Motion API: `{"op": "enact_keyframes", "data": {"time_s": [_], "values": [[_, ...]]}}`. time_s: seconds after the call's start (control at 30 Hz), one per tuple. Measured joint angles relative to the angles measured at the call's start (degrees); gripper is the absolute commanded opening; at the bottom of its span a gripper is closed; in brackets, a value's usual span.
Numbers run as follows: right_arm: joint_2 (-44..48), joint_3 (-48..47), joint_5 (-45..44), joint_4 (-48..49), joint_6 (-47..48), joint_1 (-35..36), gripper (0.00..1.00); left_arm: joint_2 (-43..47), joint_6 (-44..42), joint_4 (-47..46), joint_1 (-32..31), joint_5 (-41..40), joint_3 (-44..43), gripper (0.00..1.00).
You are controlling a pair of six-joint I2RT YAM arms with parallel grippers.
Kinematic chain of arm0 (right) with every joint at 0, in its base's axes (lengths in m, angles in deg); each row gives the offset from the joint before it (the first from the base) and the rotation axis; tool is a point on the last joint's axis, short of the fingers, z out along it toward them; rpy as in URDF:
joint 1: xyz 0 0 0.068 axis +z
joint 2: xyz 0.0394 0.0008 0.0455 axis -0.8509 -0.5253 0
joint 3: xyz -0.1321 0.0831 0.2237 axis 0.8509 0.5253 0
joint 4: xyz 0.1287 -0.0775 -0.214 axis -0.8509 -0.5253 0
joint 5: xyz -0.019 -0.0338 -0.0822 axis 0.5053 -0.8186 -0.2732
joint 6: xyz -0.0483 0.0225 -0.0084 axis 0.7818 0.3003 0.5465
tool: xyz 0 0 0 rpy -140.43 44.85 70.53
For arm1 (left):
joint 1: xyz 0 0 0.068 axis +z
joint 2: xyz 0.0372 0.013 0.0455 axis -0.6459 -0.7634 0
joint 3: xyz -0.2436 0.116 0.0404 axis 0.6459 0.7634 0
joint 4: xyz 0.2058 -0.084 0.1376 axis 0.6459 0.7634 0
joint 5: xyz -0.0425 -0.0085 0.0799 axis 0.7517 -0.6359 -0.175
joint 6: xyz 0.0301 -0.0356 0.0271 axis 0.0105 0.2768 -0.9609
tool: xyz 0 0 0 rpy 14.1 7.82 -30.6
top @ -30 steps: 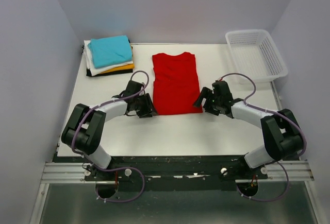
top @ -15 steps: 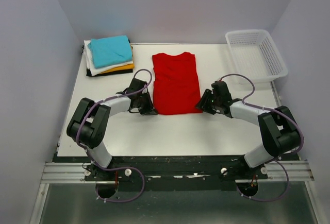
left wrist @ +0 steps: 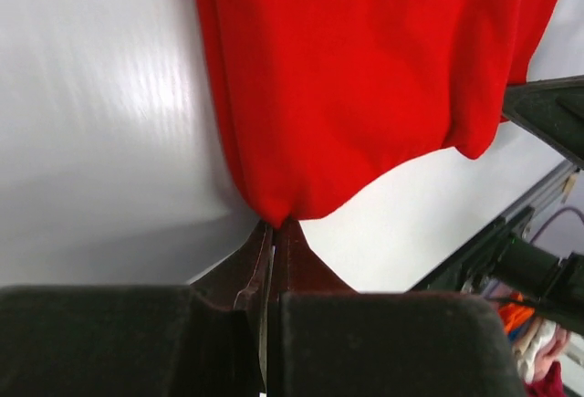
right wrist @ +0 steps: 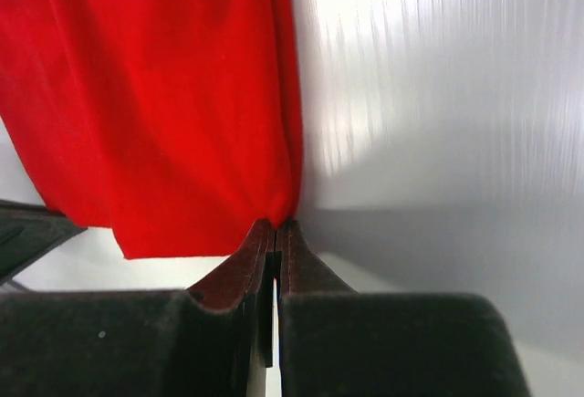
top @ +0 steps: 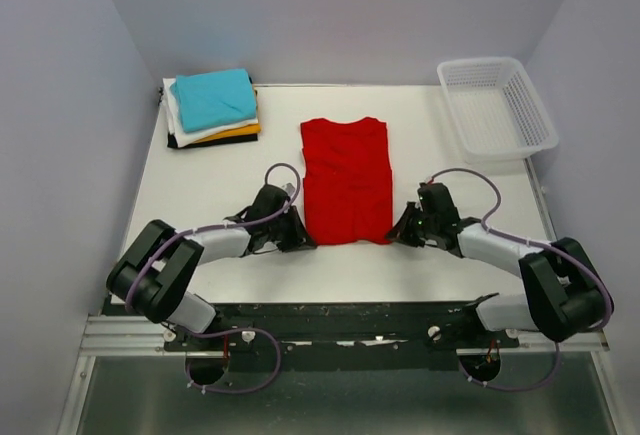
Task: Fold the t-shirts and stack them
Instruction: Grab one side of the 2/3 rectangular tshirt with both arms, then fold the long partially folded tshirt into a neat square
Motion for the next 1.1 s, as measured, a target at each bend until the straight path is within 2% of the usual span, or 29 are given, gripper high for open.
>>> {"op": "enact_keyframes", "data": {"time_s": [0.13, 0.3, 0.43, 0.6, 0.7, 0.8, 0.97, 1.1], "values": [[8.5, 5.3, 1.8, -4.8, -0.7, 1.8, 0.05, 4.9, 3.7, -1.9, -5.2, -1.3, 5.4, 0.00], [20.6, 9.4, 4.1, -17.1, -1.0, 3.0, 0.04, 14.7, 9.6, -0.4, -11.8, -3.6, 13.2, 0.00], [27.2, 10.2, 6.8, -26.2, -1.2, 3.2, 0.04, 24.1, 12.7, 7.1, -17.9, -7.0, 15.8, 0.00], [32.4, 9.0, 7.3, -34.6, -1.2, 3.4, 0.04, 36.4, 14.2, 18.8, -22.5, -10.8, 16.0, 0.00], [34.7, 5.9, 7.3, -37.3, -1.2, 3.4, 0.04, 42.4, 13.9, 22.7, -23.8, -13.7, 14.6, 0.00], [35.4, 0.2, 5.7, -38.8, -1.2, 3.4, 0.04, 44.7, 12.1, 23.9, -23.8, -16.0, 11.6, 0.00], [33.7, -10.3, -0.2, -39.0, -0.7, 3.4, 0.04, 41.9, 8.3, 25.9, -23.1, -19.9, 3.1, 0.00], [30.0, -15.6, -5.9, -37.5, -0.6, 3.4, 0.04, 37.7, 4.2, 26.3, -18.2, -21.3, -4.7, 0.00]]}}
